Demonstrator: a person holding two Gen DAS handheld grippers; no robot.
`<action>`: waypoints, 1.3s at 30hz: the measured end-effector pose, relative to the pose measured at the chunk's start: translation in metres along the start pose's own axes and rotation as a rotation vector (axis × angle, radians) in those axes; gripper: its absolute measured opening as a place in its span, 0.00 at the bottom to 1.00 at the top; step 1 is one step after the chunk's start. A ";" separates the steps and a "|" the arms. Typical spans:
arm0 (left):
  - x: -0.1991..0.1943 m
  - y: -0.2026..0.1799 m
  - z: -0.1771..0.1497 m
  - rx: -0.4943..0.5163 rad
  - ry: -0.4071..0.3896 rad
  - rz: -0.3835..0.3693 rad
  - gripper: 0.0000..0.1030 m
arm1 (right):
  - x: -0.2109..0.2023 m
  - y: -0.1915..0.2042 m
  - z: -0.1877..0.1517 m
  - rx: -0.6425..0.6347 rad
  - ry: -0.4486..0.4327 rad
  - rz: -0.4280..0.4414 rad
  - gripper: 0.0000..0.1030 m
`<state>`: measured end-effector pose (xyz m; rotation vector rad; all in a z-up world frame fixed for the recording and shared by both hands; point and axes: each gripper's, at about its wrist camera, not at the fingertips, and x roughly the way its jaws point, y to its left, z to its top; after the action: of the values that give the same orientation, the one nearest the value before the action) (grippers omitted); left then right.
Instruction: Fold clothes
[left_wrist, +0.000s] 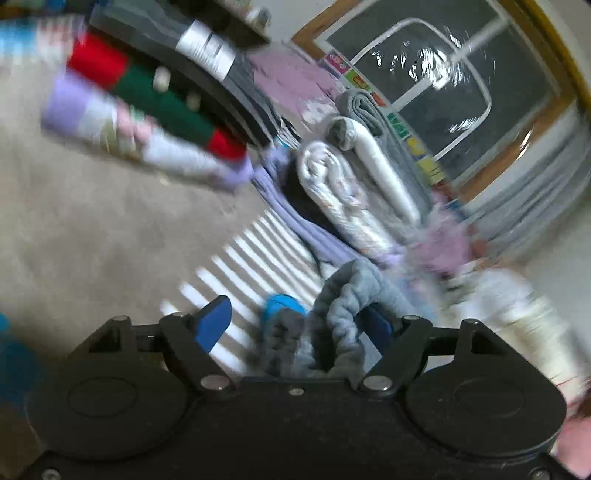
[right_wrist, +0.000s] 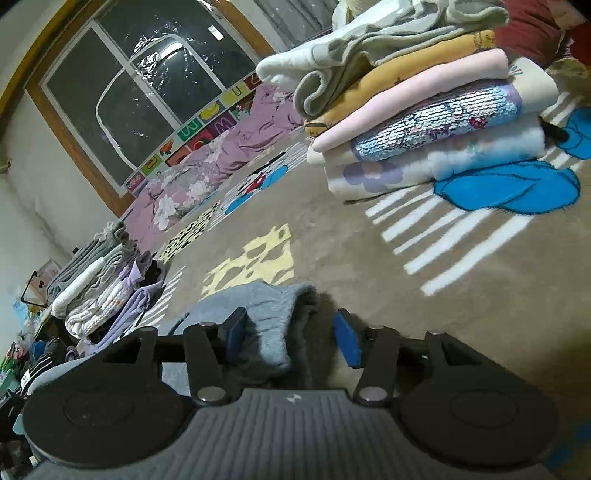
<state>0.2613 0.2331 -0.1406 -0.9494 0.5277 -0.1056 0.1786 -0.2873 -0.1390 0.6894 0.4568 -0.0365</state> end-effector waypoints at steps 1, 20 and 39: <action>0.002 0.007 0.002 -0.054 0.030 -0.047 0.79 | 0.000 -0.001 0.000 0.005 0.000 0.000 0.51; -0.023 -0.002 -0.022 0.039 0.030 0.047 0.92 | -0.043 -0.012 -0.010 0.168 0.001 0.095 0.85; -0.006 -0.027 -0.050 0.184 0.006 0.106 0.35 | -0.006 0.006 -0.013 0.138 0.067 0.191 0.40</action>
<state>0.2364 0.1818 -0.1398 -0.7407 0.5632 -0.0609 0.1690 -0.2750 -0.1419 0.8690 0.4544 0.1365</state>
